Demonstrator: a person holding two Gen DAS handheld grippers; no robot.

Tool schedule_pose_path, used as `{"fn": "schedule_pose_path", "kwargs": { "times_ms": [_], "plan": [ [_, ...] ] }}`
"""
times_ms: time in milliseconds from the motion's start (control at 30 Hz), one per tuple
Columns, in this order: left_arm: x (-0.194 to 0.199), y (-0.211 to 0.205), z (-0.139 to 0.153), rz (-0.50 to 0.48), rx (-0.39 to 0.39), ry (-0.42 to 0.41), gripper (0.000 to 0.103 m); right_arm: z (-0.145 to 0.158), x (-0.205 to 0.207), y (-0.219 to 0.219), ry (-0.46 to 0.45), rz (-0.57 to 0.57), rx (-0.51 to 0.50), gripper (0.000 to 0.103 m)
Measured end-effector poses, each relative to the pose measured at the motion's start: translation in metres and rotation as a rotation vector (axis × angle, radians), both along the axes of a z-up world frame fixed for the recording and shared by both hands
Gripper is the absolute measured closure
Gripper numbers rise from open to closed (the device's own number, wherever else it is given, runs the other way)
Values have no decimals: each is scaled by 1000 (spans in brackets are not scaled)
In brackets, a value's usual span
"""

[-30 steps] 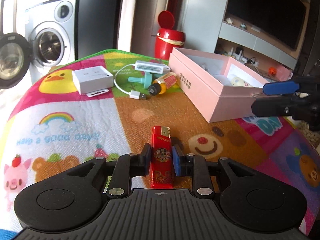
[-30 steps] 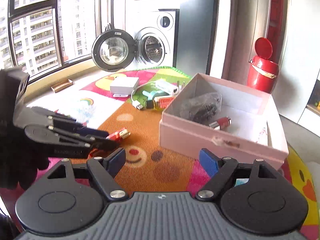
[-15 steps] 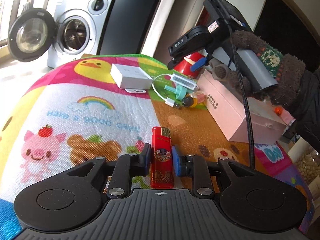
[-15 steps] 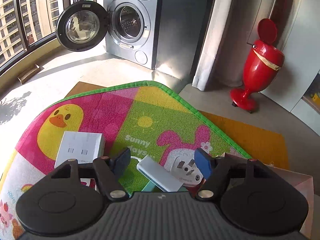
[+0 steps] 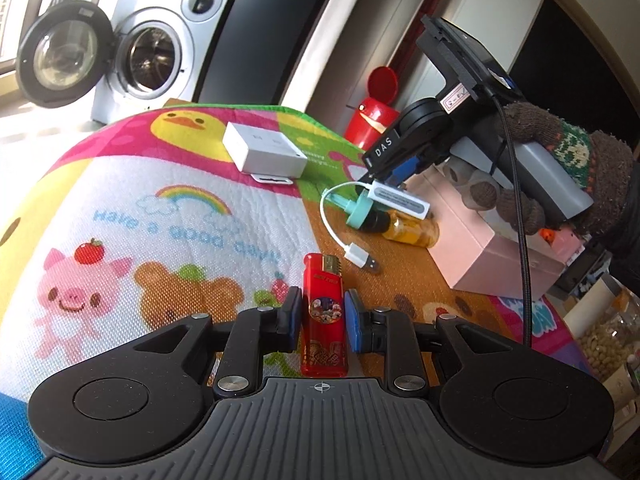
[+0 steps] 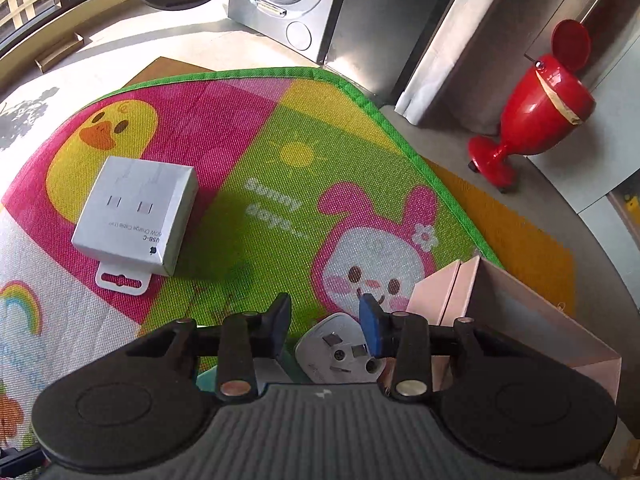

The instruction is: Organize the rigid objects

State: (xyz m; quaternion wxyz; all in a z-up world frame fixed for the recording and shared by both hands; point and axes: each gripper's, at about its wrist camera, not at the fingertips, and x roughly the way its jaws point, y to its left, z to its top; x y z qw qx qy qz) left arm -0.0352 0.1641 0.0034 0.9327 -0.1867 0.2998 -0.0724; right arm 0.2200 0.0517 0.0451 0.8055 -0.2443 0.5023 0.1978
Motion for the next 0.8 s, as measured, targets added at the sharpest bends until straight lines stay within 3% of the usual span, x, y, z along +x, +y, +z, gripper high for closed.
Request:
{"fn": "schedule_pose_path", "kwargs": {
  "times_ms": [267,400,533,700,800],
  "plan": [
    [-1,1,0,13,-15,2,77,10,-84,-20,70,174,66,67],
    [-2,1,0,19,-12,2,77,21,-124,-35,-53,235,64,61],
    [-2,3,0,28,-23,3,77,38,-178,-73,-179,304,210,39],
    [-4,2,1,35,-15,1,78,17,-210,-89,-229,341,182,43],
    [-10,-1,3,49,-10,9,78,4,-207,-89,-246,326,168,53]
  ]
}}
